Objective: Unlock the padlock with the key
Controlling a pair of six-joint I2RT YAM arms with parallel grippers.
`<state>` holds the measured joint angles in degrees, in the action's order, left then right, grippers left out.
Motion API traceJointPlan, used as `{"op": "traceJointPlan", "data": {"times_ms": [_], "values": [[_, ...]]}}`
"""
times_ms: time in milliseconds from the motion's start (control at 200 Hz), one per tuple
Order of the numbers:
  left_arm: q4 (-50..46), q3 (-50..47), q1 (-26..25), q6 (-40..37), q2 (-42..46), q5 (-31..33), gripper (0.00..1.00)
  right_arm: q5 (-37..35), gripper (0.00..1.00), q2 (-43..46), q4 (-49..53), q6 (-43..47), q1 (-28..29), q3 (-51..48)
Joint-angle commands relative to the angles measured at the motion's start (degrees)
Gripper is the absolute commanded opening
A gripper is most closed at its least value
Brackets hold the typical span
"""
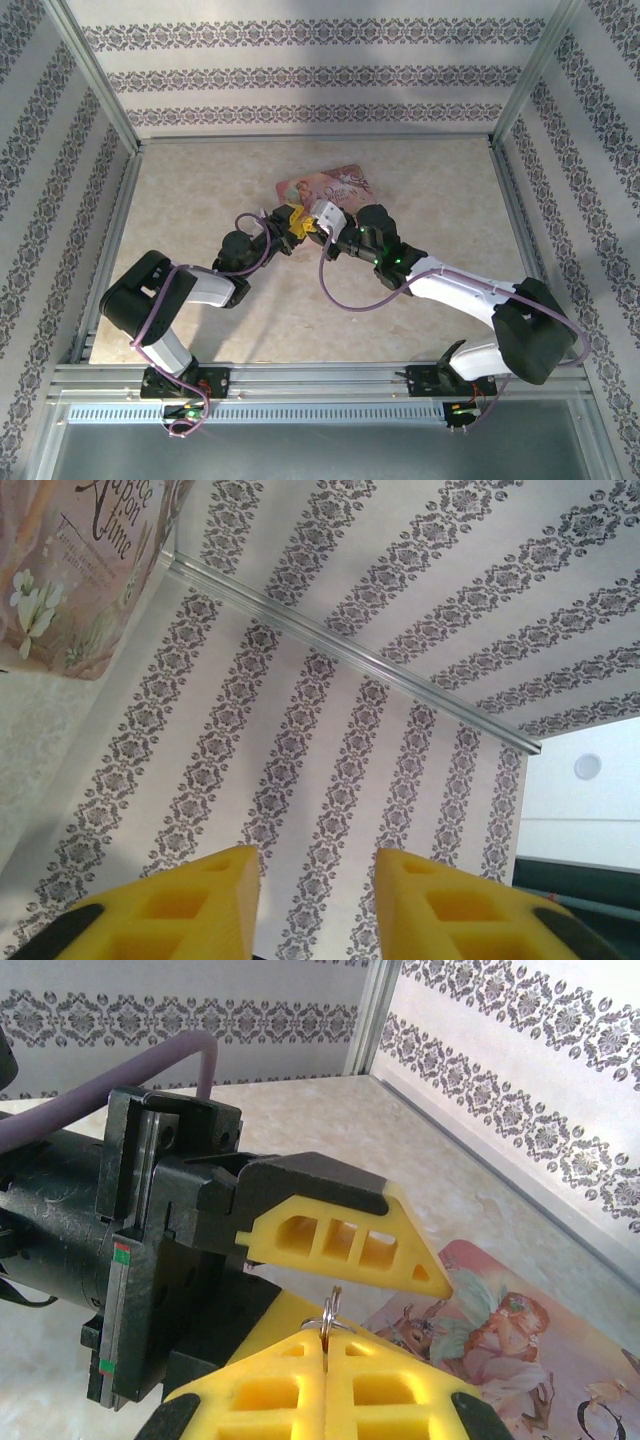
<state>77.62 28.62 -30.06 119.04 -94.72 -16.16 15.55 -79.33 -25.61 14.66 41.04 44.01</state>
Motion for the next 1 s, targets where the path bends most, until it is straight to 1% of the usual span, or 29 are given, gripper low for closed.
{"op": "traceJointPlan", "data": {"times_ms": [0, 70, 190, 435, 530, 580, 655, 755, 860, 915, 995], "values": [[4.2, -0.3, -1.0, 1.5, 0.8, 0.6, 0.31, -1.0, 0.0, 1.4, -1.0, -1.6, 0.2, -1.5], [4.2, -0.1, -1.0, 1.5, 0.6, 0.6, 0.27, -1.3, 0.0, 1.8, -0.9, -1.5, 0.1, -1.8], [4.2, -0.2, -1.0, 1.3, 0.4, 0.8, 0.18, -1.7, 0.0, 2.3, -0.8, -1.4, 0.1, -2.0], [4.2, -0.2, -1.2, 0.8, 0.0, 0.9, 0.1, -2.0, 0.0, 2.6, -0.9, -1.9, 0.0, -2.3], [4.2, -0.2, -1.3, 0.0, 0.0, 0.9, 0.04, -2.1, 0.0, 3.3, -0.9, -2.8, 0.0, -2.4], [3.9, -0.1, -1.2, -1.0, -0.1, 0.9, 0.0, -2.0, 0.03, 3.9, -0.9, -3.6, -0.2, -2.6], [1.6, 0.6, -1.3, -3.7, 0.3, -0.2, 0.0, -1.6, 0.13, 5.5, -0.6, -5.1, -0.7, -3.0], [-5.1, 3.1, -1.1, -10.4, 2.2, -3.1, 0.0, -0.8, 0.23, 9.0, 0.9, -8.3, -1.9, -4.0], [-16.7, 7.5, -0.5, -21.5, 5.8, -6.9, 0.0, 1.5, 0.41, 13.8, 4.4, -13.7, -4.6, -4.7], [-26.0, 11.3, -0.4, -29.4, 8.5, -8.7, 0.0, 3.6, 0.49, 16.6, 6.4, -16.7, -6.5, -5.1], [-44.8, 18.2, -0.4, -44.8, 12.9, -9.7, 0.0, 6.6, 0.56, 20.5, 8.3, -21.8, -9.3, -5.8]]}}
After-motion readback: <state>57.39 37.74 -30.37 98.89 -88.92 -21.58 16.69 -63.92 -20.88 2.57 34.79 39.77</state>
